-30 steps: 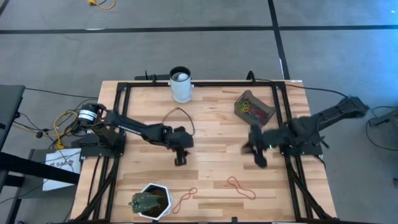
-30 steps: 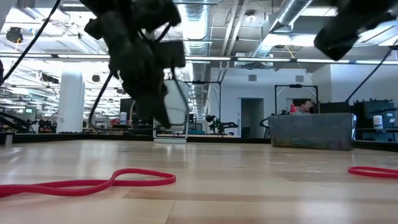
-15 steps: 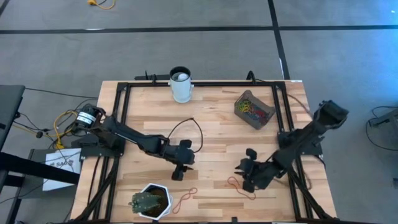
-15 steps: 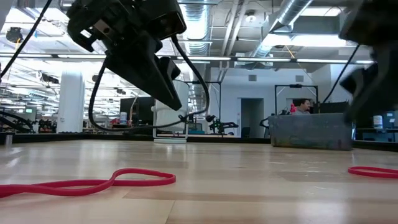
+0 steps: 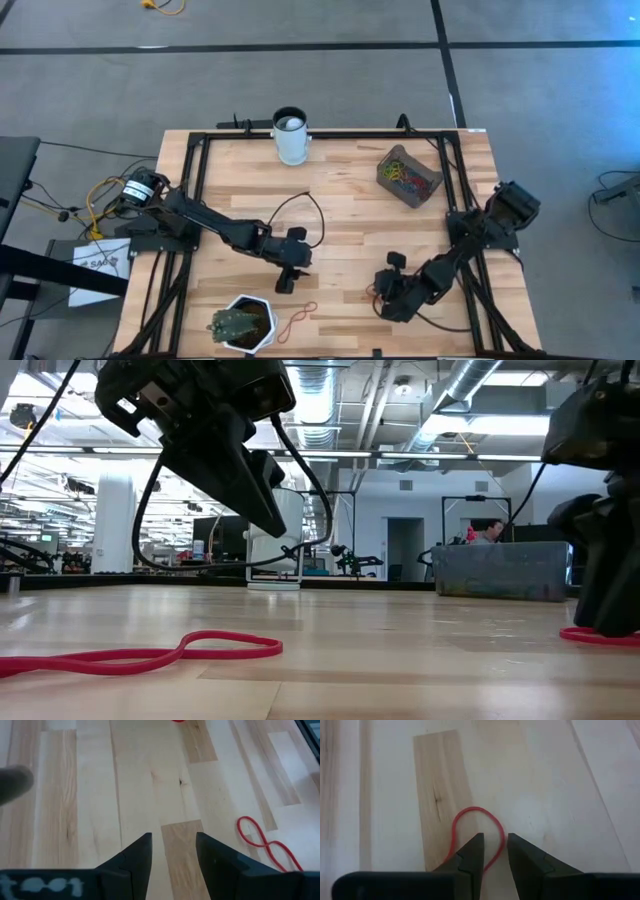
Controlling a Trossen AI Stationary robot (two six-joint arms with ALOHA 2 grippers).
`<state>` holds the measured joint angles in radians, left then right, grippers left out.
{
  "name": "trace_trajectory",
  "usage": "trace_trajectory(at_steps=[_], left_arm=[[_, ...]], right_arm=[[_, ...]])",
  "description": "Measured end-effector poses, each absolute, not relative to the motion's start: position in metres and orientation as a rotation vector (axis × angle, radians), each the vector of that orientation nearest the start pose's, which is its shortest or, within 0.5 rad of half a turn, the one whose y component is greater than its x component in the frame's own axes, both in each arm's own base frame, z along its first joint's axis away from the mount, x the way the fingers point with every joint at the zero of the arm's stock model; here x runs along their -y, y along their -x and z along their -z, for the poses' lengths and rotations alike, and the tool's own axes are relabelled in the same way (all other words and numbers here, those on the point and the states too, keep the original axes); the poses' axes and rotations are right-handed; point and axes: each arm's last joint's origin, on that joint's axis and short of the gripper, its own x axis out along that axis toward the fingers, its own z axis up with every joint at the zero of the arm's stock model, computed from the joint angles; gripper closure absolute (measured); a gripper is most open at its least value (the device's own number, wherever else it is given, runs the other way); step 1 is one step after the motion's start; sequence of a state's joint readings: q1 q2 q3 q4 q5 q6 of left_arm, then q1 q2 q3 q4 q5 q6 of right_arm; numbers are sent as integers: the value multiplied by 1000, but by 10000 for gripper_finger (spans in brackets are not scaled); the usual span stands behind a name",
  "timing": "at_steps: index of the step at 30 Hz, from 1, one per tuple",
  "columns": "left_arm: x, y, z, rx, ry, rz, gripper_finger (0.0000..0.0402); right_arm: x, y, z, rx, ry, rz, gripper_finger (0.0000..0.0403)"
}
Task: Pick and place items into bin
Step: Put the right red rubber band into the bin
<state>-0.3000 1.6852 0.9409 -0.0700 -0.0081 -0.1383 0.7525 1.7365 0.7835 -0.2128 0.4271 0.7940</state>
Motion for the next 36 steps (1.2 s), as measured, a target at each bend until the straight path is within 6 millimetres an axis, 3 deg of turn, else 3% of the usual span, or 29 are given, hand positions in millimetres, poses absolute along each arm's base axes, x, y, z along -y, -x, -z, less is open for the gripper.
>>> trace_trajectory(at_steps=[7,17,28,36], left_arm=[[100,-322,-174,-827,18,214,260],[100,-322,-174,-828,18,214,260],[100,-322,-173,-829,18,214,260],[100,-322,-173,-829,18,214,260]], right_arm=[[-191,-222,-102,-997,-56,147,321],[-186,-223,-101,-998,-24,187,348],[-181,-226,-100,-999,26,186,351],[-177,-231,-101,-1064,-49,129,351]])
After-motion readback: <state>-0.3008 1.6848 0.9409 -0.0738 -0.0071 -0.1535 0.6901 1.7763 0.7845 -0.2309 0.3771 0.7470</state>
